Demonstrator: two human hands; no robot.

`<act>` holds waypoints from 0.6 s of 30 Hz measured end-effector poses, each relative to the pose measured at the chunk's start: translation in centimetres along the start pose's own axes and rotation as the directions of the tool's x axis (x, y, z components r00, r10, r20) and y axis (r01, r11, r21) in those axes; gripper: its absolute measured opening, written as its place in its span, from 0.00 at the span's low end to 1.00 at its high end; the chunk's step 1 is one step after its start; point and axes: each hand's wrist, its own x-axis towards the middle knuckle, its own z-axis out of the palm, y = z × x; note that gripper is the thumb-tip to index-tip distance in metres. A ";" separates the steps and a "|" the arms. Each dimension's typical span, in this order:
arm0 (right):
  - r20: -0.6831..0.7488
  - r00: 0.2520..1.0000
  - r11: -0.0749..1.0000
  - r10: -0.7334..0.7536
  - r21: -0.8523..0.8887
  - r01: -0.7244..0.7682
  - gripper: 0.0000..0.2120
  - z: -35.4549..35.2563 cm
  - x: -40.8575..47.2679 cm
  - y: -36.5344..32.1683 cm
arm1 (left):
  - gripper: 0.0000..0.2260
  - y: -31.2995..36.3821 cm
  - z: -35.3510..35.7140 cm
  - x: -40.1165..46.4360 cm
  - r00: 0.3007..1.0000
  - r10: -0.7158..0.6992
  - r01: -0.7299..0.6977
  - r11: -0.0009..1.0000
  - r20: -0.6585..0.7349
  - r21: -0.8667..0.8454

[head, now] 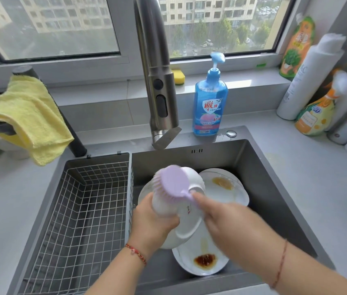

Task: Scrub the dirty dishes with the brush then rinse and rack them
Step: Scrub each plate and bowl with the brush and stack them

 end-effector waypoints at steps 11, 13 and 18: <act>0.142 0.899 0.644 0.413 0.653 -0.399 0.17 2.0 3.8 7.8 | 0.24 0.4 -1.3 -0.5 1.000 0.019 -0.019 0.983 -0.003 -0.183; 0.223 0.866 0.357 0.447 0.844 -0.402 0.12 3.7 3.8 8.2 | 0.27 0.3 -1.3 -0.5 0.999 0.003 -0.015 0.950 -0.039 -0.312; 0.290 0.866 0.036 0.407 0.943 -0.332 0.28 6.2 4.1 6.4 | 0.31 0.8 -0.4 -0.6 0.999 -0.038 0.019 0.799 -0.019 -0.601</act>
